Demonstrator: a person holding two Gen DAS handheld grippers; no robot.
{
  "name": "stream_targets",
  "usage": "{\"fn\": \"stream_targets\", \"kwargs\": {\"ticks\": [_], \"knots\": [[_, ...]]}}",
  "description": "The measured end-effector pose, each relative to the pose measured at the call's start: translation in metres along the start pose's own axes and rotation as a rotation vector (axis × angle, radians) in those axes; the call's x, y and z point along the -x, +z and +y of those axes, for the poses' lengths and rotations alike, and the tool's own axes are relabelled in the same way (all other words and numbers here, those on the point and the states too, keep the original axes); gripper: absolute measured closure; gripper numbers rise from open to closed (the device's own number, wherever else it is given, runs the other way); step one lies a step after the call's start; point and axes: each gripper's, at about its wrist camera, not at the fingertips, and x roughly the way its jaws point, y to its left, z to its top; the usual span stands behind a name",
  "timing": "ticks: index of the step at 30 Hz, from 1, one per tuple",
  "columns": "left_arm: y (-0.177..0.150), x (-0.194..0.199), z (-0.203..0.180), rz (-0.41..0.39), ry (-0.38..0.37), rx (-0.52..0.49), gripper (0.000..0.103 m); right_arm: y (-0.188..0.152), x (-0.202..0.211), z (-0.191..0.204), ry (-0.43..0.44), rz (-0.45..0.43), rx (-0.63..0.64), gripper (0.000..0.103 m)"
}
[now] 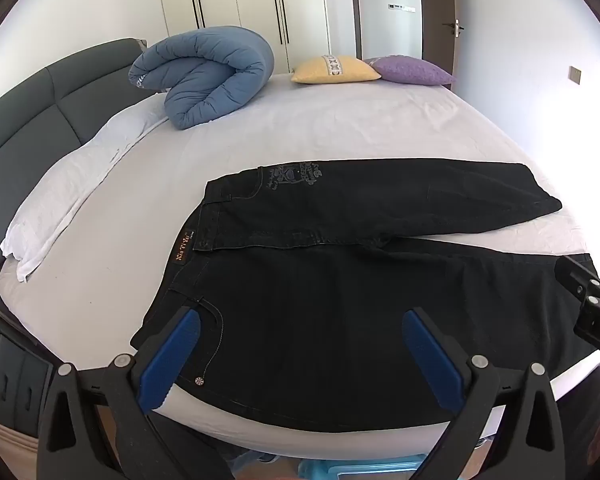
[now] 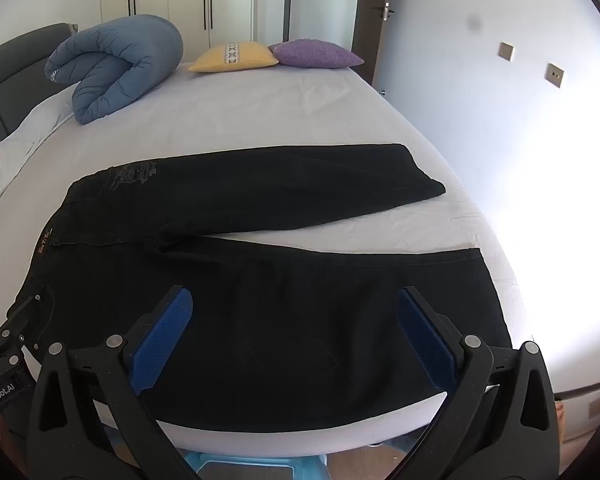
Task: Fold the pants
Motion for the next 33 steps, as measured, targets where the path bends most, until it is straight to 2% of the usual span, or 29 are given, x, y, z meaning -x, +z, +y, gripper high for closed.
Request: {"fn": "stream_targets", "kwargs": {"ticks": [33], "knots": [[-0.0063,-0.0028,0.003,0.007,-0.011,0.01,0.0,-0.0049,-0.0003,0.0025,0.004,0.005,0.0,0.0]]}}
